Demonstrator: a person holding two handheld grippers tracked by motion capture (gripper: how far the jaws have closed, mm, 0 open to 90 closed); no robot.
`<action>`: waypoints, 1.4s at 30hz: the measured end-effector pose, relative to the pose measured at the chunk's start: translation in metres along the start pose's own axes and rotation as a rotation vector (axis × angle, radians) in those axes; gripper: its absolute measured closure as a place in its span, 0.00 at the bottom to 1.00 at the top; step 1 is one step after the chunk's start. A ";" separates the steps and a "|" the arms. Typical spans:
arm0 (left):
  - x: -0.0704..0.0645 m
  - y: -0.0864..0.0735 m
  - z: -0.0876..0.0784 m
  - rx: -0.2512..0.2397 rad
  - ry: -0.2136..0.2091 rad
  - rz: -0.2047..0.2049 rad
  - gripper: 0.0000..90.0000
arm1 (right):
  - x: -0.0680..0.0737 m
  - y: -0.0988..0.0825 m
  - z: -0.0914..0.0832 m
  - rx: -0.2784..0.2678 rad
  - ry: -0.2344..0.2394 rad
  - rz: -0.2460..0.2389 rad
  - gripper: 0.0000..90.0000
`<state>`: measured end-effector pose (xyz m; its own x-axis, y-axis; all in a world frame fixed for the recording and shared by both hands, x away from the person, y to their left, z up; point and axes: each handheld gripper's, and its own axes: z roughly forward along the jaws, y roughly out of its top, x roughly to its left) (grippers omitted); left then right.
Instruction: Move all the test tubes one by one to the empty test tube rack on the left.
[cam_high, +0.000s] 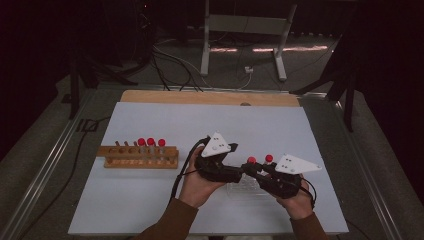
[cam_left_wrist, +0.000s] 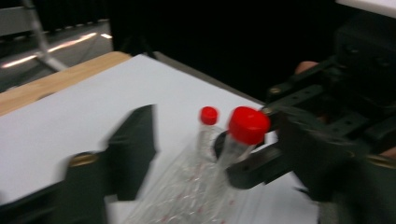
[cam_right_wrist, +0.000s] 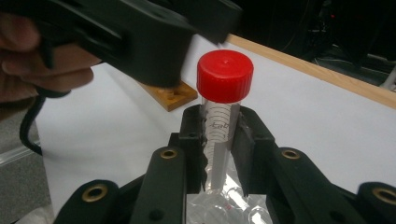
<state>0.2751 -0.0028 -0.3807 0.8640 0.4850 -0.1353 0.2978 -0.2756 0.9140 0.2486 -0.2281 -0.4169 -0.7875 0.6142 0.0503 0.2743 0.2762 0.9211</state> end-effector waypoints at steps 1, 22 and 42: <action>-0.001 0.000 0.002 0.003 -0.016 0.006 0.45 | 0.000 0.000 0.000 0.001 0.003 -0.002 0.82; 0.001 0.001 -0.001 0.006 -0.029 0.005 0.79 | -0.003 0.001 -0.001 -0.010 0.022 0.029 0.48; 0.023 0.001 -0.028 -0.022 0.057 -0.034 0.79 | -0.027 -0.005 -0.015 -0.038 -0.110 0.109 0.03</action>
<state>0.2836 0.0314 -0.3717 0.8285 0.5409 -0.1451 0.3175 -0.2403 0.9173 0.2599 -0.2568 -0.4176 -0.6885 0.7169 0.1099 0.3320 0.1768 0.9266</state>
